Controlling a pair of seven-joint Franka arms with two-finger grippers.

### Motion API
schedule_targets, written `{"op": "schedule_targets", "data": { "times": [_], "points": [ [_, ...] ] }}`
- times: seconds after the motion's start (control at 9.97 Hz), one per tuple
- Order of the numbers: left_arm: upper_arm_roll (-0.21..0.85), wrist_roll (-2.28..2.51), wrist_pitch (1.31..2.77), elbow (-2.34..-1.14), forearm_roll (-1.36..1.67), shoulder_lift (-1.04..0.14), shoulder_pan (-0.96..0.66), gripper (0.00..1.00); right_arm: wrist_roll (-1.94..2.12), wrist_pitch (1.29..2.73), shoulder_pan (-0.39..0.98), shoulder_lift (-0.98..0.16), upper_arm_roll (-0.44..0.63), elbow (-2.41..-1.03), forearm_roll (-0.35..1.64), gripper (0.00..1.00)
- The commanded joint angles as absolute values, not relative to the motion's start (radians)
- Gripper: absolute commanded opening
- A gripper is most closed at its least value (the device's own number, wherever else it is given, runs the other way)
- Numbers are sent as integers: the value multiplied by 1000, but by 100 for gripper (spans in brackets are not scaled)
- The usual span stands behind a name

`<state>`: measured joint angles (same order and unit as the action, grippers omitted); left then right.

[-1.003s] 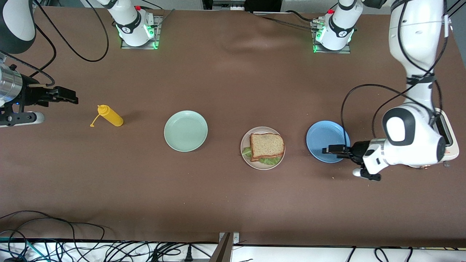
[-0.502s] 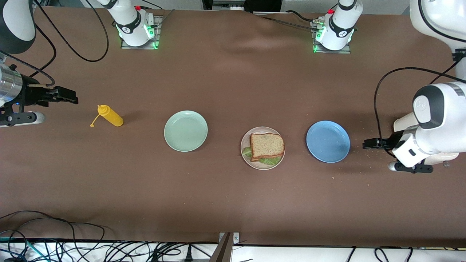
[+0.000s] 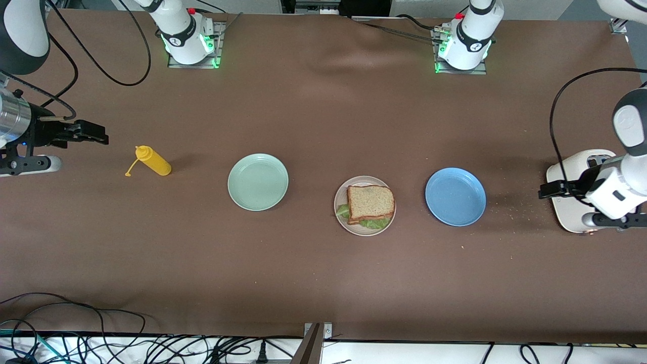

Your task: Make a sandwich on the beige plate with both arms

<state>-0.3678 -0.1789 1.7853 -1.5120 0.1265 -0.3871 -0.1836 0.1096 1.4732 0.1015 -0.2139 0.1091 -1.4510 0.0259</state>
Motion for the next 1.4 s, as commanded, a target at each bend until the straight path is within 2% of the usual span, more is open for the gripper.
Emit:
{"op": "schedule_targets", "data": {
  "times": [0.0, 0.3, 0.6, 0.7, 0.9, 1.3],
  "points": [
    [-370, -135, 1737, -1461, 87, -379, -167, 100, 106, 1477, 91, -183, 94, -1482, 9, 100],
    [-367, -117, 1619, -1342, 86, -411, -161, 100, 106, 1477, 91, -184, 94, -1482, 9, 100],
    [-325, -126, 1608, -1344, 77, -338, -144, 100, 106, 1477, 91, -183, 94, -1480, 9, 100],
    [-305, -129, 1620, -1371, 60, -304, -120, 100, 106, 1477, 91, -183, 94, -1482, 9, 100],
    [-230, -130, 1805, -1539, 57, -183, -58, 100, 106, 1476, 91, -183, 94, -1482, 9, 100],
    [-206, -135, 1778, -1578, 51, -63, -11, 100, 106, 1476, 91, -183, 94, -1482, 9, 100]
  ]
}}
